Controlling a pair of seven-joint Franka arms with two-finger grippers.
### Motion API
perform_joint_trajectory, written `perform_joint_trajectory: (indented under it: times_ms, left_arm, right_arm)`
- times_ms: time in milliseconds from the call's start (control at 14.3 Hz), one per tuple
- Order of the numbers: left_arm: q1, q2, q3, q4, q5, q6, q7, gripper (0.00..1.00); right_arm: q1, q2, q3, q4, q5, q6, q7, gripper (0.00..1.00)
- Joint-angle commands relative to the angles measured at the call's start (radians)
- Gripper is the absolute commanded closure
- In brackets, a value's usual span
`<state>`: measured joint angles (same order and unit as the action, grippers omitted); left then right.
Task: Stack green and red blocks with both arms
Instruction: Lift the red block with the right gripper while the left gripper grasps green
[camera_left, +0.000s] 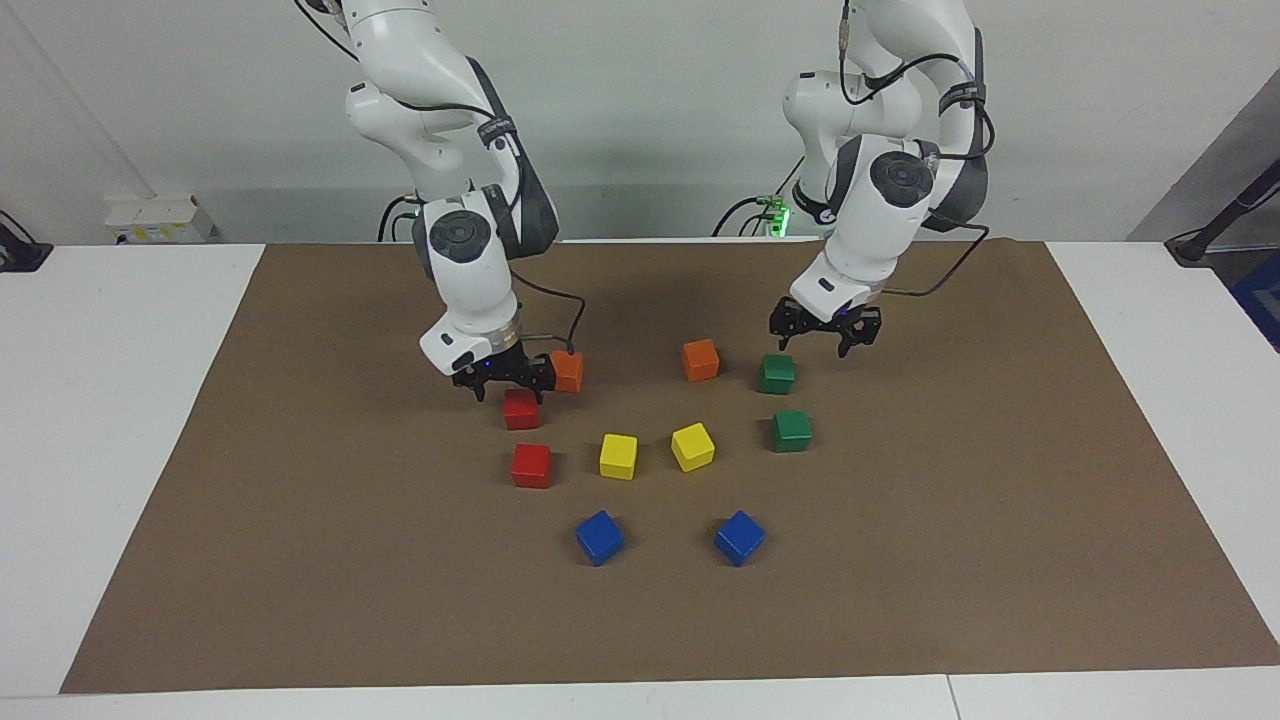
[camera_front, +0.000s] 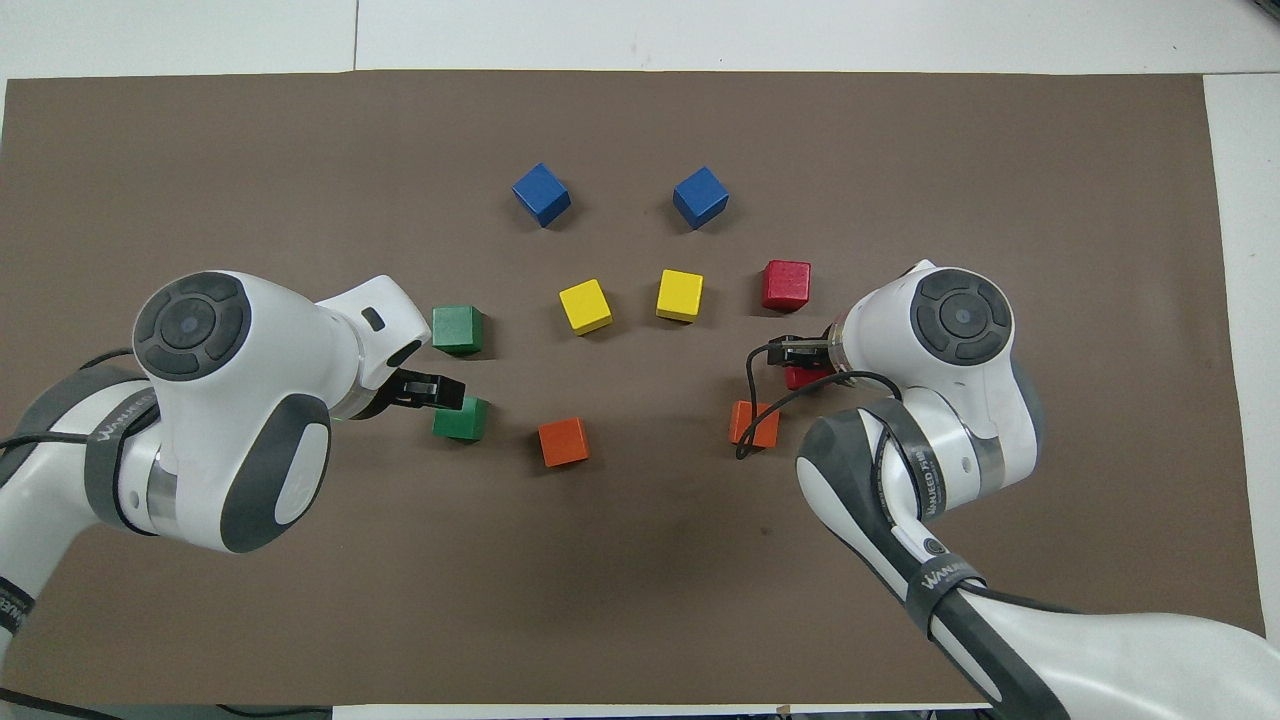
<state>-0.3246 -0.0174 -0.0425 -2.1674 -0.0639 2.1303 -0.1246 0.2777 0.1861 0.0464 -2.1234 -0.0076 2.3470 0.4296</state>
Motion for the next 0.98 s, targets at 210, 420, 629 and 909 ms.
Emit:
perform_joint_trajectory:
  times_ms: [210, 420, 629, 909]
  left_arm:
    - [-0.076, -0.007, 0.016, -0.13, -0.01, 0.169, -0.07, 0.0]
    - [-0.076, -0.007, 0.016, -0.149, -0.01, 0.204, -0.072, 0.0]
    - [-0.085, 0.023, 0.016, -0.166, -0.008, 0.275, -0.092, 0.0]
    - [-0.085, 0.033, 0.016, -0.166, -0.005, 0.277, -0.082, 0.0]
  right_arm:
    - [0.012, 0.029, 0.001, -0.023, 0.005, 0.052, 0.009, 0.1]
    - [0.012, 0.027, 0.001, -0.027, 0.005, 0.041, -0.003, 0.72]
    - [-0.005, 0.012, 0.001, 0.02, 0.005, -0.069, -0.038, 1.0]
    - [-0.136, 0.015, -0.002, 0.187, 0.005, -0.235, -0.277, 1.0]
